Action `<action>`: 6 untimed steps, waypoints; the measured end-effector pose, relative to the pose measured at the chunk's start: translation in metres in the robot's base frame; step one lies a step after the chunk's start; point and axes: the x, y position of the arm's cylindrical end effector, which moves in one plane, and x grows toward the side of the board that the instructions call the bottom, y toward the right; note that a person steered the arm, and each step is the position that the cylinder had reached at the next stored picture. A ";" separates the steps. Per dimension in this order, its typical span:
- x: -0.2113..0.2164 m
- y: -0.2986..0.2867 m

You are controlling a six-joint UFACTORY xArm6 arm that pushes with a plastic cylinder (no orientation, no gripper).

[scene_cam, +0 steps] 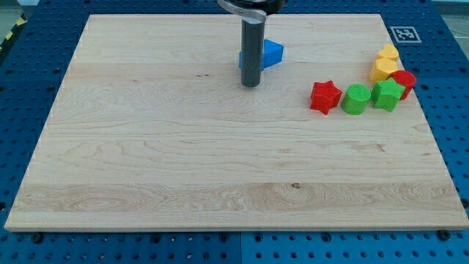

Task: Separate the red star from the green circle

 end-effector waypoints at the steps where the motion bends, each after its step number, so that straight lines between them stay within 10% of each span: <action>1: 0.003 0.040; 3: -0.004 0.104; 6: 0.100 0.113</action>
